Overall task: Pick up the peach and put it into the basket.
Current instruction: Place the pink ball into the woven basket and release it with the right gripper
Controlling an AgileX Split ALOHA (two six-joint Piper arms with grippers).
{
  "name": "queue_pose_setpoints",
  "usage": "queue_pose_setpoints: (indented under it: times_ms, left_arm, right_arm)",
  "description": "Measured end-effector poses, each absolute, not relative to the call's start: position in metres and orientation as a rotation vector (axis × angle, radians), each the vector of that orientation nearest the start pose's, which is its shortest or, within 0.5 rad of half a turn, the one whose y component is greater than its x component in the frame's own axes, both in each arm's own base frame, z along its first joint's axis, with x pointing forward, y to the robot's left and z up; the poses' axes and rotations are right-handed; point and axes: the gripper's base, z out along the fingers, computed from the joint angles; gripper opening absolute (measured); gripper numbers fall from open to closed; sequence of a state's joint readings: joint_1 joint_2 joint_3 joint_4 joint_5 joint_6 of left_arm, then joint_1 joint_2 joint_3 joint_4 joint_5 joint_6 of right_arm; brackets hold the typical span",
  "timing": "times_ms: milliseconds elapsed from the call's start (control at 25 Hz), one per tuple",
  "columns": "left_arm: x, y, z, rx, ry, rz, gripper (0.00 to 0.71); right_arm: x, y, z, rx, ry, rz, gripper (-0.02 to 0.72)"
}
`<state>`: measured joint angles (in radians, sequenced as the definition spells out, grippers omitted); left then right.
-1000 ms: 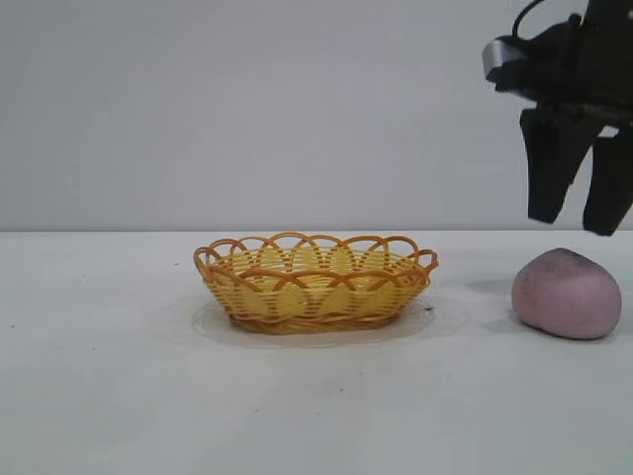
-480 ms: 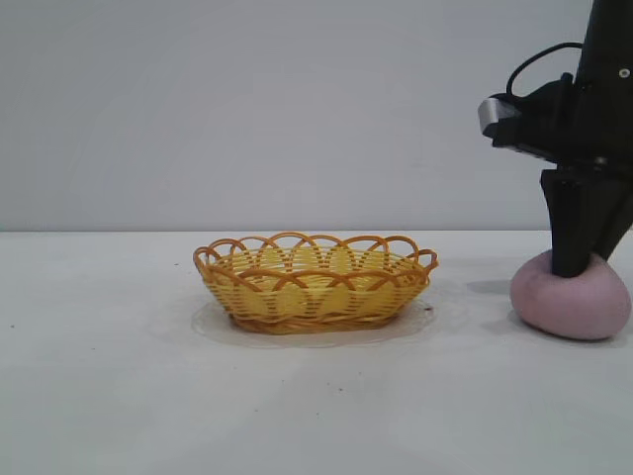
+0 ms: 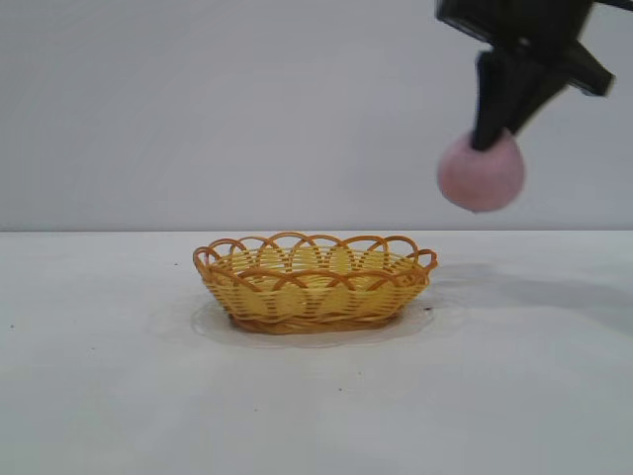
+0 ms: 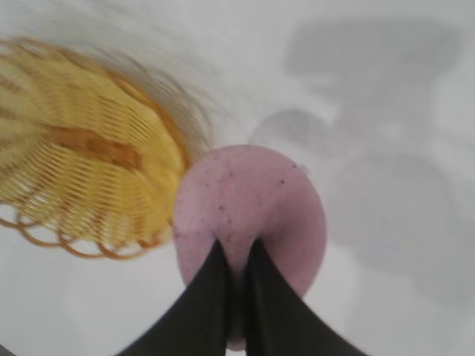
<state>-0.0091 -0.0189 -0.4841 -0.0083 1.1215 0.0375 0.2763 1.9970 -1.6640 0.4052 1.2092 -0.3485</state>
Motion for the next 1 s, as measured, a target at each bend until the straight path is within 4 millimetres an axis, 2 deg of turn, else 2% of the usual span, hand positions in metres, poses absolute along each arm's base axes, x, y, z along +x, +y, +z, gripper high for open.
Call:
queue_pose_setpoints:
  times_ms: [120,240,480,520,560,640,800,840,960,1000]
  left_arm:
    - [-0.009,-0.001,0.268,0.050,2.101,0.007,0.434]
    - [-0.009,-0.001,0.268,0.050,2.101,0.007,0.434]
    - [-0.009,-0.001,0.268,0.050,2.101,0.007,0.434]
    - [-0.009,-0.001,0.268,0.050,2.101,0.007,0.434]
    - [-0.009,-0.001,0.268,0.050,2.101,0.007,0.434]
    - [-0.009,-0.001,0.268,0.050,2.101,0.007,0.434]
    - [-0.009,-0.001,0.268,0.050,2.101,0.007,0.434]
    - [-0.009,-0.001,0.268,0.050,2.101,0.007,0.434]
    - [-0.009,-0.001,0.268,0.050,2.101,0.007,0.434]
    - [-0.009,-0.001,0.268,0.050,2.101,0.007,0.434]
  right_arm:
    - [0.374,0.181,0.244,-0.866,2.834,0.598,0.000]
    - [0.364,0.208,0.238,-0.953,2.814,0.614,0.000]
    - [0.366,0.236,0.199,-0.996,2.828,0.603,0.000]
    - [0.367,0.237,0.195,-0.995,2.829,0.601,0.059]
    - [0.368,0.238,0.191,-0.991,2.834,0.599,0.059]
    - [0.369,0.238,0.184,-0.990,2.847,0.597,0.179]
    - [0.370,0.238,0.183,-0.999,2.855,0.593,0.333]
    - [0.369,0.238,0.183,-1.000,2.856,0.593,0.356]
    - [0.370,0.238,0.190,-1.007,2.843,0.595,0.344]
    - [0.371,0.238,0.195,-1.012,2.831,0.589,0.384]
